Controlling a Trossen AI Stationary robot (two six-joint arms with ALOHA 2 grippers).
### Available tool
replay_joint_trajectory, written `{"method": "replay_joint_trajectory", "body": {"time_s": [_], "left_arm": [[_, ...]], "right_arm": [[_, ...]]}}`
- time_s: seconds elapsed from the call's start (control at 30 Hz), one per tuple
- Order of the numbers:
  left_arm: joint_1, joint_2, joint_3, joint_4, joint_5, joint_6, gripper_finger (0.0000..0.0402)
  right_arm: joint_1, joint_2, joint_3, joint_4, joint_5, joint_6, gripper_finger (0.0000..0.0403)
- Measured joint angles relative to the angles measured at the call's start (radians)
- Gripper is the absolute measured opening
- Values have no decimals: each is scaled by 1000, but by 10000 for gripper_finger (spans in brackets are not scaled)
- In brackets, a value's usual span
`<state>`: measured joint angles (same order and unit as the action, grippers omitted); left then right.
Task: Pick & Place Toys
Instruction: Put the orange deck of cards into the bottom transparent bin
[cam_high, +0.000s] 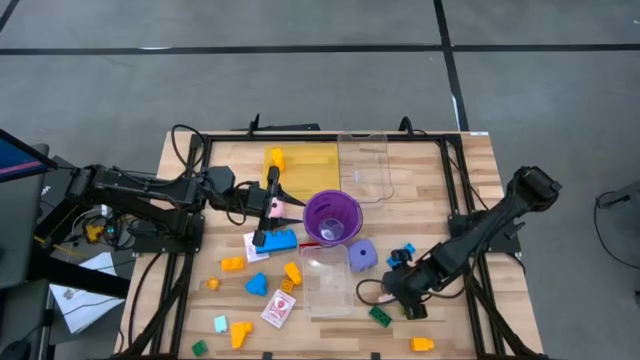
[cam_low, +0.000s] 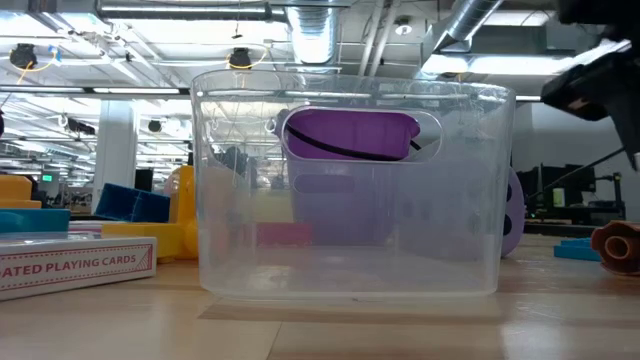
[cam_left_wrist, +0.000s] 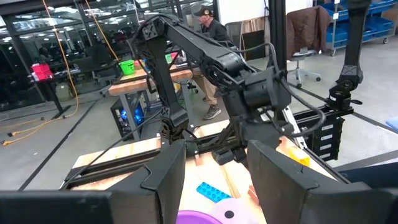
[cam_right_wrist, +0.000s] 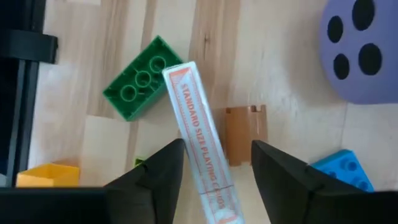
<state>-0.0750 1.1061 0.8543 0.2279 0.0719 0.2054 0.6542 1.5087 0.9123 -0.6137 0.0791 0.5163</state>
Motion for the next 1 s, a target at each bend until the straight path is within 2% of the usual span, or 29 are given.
{"method": "replay_joint_trajectory", "body": {"time_s": [0.53,0.8,1.0], "left_arm": [[0,0,0,0,0,0,167],[0,0,0,0,0,0,167],[0,0,0,0,0,0,167]], "right_arm": [[1,4,-1,29,1,-38,175],[20,94,-1,67,-16,-53,176],[25,90,-1,65,-26,-48,169]]}}
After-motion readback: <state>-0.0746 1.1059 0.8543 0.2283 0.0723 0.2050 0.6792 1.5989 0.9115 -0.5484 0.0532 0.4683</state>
